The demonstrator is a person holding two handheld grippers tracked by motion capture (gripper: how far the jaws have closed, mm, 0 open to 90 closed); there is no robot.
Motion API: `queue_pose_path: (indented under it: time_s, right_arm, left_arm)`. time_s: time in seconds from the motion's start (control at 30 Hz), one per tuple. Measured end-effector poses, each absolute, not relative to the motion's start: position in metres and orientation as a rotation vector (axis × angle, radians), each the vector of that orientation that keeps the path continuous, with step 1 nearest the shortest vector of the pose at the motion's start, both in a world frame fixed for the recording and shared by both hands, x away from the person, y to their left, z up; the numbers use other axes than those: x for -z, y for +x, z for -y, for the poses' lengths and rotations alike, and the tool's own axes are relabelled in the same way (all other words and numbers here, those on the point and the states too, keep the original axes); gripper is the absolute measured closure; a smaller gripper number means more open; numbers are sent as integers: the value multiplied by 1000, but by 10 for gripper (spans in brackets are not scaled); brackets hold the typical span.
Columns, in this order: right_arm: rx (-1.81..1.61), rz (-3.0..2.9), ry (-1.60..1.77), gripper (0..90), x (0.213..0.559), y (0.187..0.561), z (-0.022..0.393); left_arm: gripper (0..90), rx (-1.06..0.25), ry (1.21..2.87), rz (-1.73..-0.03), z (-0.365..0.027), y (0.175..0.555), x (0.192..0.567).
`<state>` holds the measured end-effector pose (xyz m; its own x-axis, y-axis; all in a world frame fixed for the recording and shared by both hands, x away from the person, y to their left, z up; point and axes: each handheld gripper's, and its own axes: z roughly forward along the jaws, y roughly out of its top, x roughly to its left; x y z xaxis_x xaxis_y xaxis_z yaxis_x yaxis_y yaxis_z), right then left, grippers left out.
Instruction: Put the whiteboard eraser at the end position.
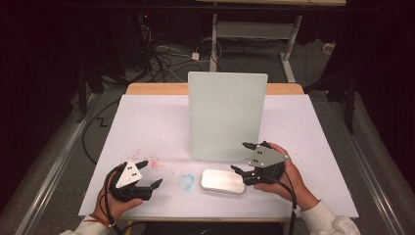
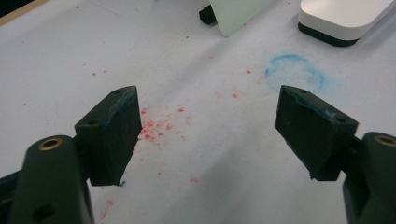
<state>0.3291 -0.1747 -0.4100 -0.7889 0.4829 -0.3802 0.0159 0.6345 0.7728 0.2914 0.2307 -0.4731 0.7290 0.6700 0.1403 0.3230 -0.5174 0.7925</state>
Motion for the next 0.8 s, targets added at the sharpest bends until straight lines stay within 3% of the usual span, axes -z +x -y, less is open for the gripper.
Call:
queue_pose_path:
  time_s: [0.8]
  right_arm:
    - [-1031, -2119, 575, 227, 413, 325, 230]
  left_arm:
    - [222, -571, 2136, -749, -231, 292, 473]
